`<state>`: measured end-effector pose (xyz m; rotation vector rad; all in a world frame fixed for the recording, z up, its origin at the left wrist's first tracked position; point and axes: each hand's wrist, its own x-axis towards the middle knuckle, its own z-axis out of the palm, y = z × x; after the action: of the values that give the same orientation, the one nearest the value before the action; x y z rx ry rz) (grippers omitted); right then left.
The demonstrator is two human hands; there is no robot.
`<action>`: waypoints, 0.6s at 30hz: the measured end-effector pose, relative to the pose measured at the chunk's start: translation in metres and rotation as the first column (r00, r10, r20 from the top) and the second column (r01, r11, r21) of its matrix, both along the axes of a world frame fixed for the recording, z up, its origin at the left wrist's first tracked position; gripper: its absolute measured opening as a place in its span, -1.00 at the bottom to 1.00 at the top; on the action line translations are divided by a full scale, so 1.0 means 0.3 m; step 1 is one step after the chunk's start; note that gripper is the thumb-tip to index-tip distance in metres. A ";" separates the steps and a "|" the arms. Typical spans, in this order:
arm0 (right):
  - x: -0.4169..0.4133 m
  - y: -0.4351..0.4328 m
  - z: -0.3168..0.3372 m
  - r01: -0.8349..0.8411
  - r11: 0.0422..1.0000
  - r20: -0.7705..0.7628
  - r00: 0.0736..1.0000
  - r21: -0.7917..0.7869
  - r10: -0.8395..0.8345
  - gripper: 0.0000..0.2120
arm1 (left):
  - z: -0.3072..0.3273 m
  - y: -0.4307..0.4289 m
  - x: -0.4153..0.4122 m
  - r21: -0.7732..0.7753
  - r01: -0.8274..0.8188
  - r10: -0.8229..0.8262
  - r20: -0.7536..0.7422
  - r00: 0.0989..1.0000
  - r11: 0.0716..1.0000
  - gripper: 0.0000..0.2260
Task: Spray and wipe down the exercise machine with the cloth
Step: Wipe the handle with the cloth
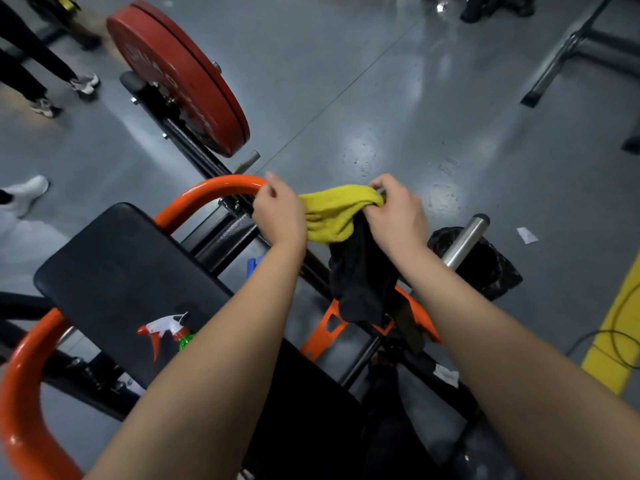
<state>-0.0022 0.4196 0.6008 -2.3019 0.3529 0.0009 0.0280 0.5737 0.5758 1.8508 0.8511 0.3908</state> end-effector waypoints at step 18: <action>-0.146 -0.015 -0.475 -0.406 0.896 -0.253 0.861 0.179 0.441 -0.19 | -0.329 0.026 -0.180 -0.085 0.730 -0.718 -0.290 0.633 0.678 -0.65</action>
<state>-0.0459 0.4150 0.4583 -2.2136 -0.0204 0.5715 -0.0262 0.5816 0.4770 2.1470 0.2095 -0.4110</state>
